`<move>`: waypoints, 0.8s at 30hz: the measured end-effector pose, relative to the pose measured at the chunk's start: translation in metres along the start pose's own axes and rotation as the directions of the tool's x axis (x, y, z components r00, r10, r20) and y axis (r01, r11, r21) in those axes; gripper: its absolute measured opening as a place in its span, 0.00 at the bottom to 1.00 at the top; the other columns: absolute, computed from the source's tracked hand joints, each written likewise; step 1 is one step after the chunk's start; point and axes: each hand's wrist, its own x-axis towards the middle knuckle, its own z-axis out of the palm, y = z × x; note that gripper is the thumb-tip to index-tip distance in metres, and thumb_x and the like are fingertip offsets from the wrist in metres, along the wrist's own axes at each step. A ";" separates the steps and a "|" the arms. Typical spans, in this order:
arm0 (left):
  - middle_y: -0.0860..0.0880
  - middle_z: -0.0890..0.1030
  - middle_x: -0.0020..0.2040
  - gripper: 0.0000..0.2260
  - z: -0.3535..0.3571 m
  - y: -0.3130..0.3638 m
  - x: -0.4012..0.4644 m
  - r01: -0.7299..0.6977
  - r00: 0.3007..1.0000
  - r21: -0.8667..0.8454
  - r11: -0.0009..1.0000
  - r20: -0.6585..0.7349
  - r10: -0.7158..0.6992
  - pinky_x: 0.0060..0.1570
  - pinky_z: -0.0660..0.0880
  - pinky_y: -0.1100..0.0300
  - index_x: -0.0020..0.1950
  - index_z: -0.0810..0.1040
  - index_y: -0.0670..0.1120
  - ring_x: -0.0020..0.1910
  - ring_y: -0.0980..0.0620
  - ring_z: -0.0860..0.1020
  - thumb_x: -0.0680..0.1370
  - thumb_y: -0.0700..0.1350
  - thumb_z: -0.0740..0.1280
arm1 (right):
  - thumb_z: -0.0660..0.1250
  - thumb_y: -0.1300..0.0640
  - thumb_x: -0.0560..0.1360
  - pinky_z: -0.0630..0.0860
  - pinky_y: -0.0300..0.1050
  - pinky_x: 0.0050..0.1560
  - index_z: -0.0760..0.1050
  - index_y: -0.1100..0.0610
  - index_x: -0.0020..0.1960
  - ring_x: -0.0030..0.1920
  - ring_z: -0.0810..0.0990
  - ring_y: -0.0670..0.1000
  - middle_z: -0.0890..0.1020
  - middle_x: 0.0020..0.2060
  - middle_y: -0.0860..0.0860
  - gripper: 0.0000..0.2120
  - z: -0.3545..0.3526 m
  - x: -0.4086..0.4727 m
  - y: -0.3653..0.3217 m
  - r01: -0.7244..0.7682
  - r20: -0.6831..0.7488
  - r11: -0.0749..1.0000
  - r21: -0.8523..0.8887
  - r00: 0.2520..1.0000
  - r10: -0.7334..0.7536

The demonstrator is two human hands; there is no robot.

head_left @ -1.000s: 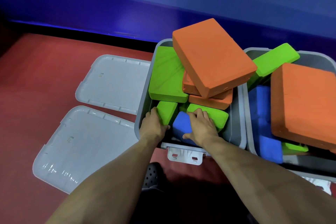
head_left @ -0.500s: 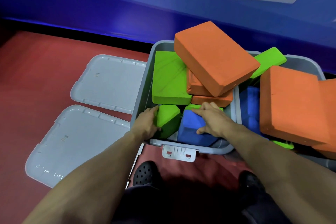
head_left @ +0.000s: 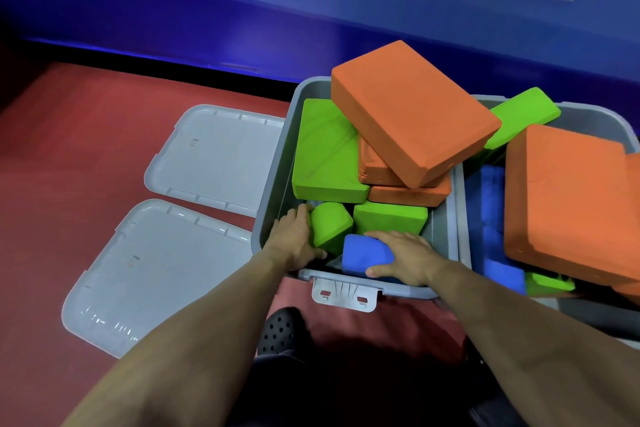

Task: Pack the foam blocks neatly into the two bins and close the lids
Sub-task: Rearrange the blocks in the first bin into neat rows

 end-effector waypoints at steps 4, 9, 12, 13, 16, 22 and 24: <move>0.42 0.78 0.64 0.37 0.006 0.003 0.005 0.031 0.999 -0.102 0.994 -0.033 -0.035 0.64 0.72 0.44 0.69 0.64 0.46 0.63 0.39 0.76 0.69 0.55 0.81 | 0.69 0.31 0.70 0.53 0.56 0.76 0.55 0.35 0.78 0.76 0.60 0.57 0.66 0.76 0.47 0.41 -0.003 0.001 0.010 -0.048 -0.011 0.997 0.065 0.999 0.049; 0.46 0.77 0.69 0.41 0.002 -0.006 0.005 0.026 1.000 -0.190 0.981 -0.005 -0.028 0.67 0.71 0.44 0.76 0.66 0.50 0.67 0.41 0.75 0.68 0.54 0.81 | 0.69 0.34 0.73 0.52 0.54 0.76 0.54 0.35 0.79 0.77 0.57 0.58 0.62 0.78 0.47 0.40 -0.006 0.001 0.015 -0.089 0.012 0.990 0.107 0.996 0.088; 0.47 0.75 0.71 0.41 -0.001 -0.009 0.004 0.008 1.000 -0.195 0.981 0.006 -0.007 0.69 0.69 0.44 0.78 0.65 0.51 0.69 0.42 0.73 0.69 0.53 0.81 | 0.70 0.35 0.72 0.52 0.55 0.76 0.53 0.36 0.79 0.77 0.56 0.58 0.60 0.78 0.48 0.41 -0.010 0.003 0.014 -0.116 0.053 0.986 0.119 0.992 0.111; 0.47 0.75 0.71 0.41 -0.001 -0.010 0.004 -0.002 1.000 -0.198 0.980 0.011 0.004 0.69 0.69 0.46 0.78 0.65 0.51 0.69 0.43 0.73 0.70 0.52 0.81 | 0.70 0.34 0.72 0.53 0.56 0.76 0.54 0.36 0.79 0.77 0.56 0.58 0.60 0.78 0.48 0.41 -0.012 0.003 0.014 -0.122 0.063 0.986 0.118 0.991 0.115; 0.45 0.75 0.71 0.40 -0.003 -0.012 0.003 -0.030 0.999 -0.203 0.979 0.033 0.037 0.67 0.69 0.52 0.78 0.66 0.49 0.69 0.43 0.73 0.71 0.48 0.81 | 0.70 0.34 0.71 0.54 0.54 0.76 0.58 0.37 0.77 0.77 0.57 0.57 0.62 0.77 0.48 0.39 -0.015 -0.001 0.010 -0.135 0.068 0.984 0.120 0.990 0.127; 0.47 0.74 0.71 0.42 -0.003 -0.012 -0.001 -0.056 0.997 -0.102 0.993 0.042 0.060 0.69 0.70 0.43 0.79 0.64 0.53 0.70 0.44 0.72 0.69 0.54 0.80 | 0.70 0.30 0.70 0.57 0.52 0.73 0.68 0.39 0.71 0.74 0.61 0.54 0.67 0.73 0.47 0.32 -0.013 -0.001 0.005 -0.153 0.004 0.968 0.200 0.988 0.156; 0.48 0.74 0.71 0.41 -0.003 -0.014 -0.001 -0.080 0.996 -0.067 0.995 0.037 0.082 0.66 0.71 0.41 0.78 0.64 0.54 0.69 0.44 0.71 0.69 0.57 0.79 | 0.70 0.30 0.68 0.55 0.54 0.75 0.66 0.38 0.72 0.75 0.60 0.55 0.65 0.73 0.47 0.36 -0.012 -0.001 0.007 -0.151 0.026 0.975 0.162 0.989 0.149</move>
